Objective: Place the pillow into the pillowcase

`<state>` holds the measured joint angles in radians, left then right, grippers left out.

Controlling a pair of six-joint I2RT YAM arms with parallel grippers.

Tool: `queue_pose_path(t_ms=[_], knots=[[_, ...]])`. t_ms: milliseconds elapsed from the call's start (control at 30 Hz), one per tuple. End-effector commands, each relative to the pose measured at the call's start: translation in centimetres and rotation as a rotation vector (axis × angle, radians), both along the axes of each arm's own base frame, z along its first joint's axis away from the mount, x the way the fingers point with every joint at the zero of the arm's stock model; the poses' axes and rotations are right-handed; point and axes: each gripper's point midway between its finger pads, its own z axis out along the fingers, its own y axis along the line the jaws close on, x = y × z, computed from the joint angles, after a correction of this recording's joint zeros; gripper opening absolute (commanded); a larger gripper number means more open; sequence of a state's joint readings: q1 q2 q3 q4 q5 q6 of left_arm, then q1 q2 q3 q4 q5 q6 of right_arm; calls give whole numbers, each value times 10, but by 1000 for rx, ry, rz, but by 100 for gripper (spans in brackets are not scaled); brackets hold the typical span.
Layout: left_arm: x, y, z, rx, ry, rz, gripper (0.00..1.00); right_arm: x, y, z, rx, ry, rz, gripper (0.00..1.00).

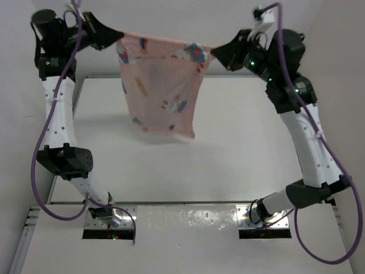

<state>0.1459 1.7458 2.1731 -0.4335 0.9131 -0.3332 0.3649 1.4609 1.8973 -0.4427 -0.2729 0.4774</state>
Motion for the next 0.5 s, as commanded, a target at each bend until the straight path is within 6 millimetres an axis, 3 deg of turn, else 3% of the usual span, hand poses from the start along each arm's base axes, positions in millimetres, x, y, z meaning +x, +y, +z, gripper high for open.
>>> queue_pose_path(t_ms=[0,33,67,100,167,200,267,300,367,467], knots=[[-120,-14,180,-4,-615,-59,0,-56,-36,109,48,-299,-61,0],[-125,-17,179,1,-614,-70,0,-68,-40,116,71,-344,-60,0],[-128,-20,174,19,-598,-81,0,-68,-41,107,73,-341,-64,0],[-124,-24,163,23,-571,-101,0,-51,-35,62,46,-261,-66,0],[-116,-26,137,51,-491,-110,0,-57,-39,53,77,-264,-76,0],[-104,-27,116,52,-434,-115,0,-49,-35,31,67,-217,-75,0],[-97,-26,95,68,-385,-107,0,-44,-33,17,63,-186,-69,0],[-91,-24,81,67,-343,-106,0,-43,-31,15,63,-178,-63,0],[-89,-23,80,71,-342,-106,0,-42,-30,19,59,-180,-57,0],[-94,-18,98,73,-390,-88,0,-51,-35,54,61,-249,-64,0]])
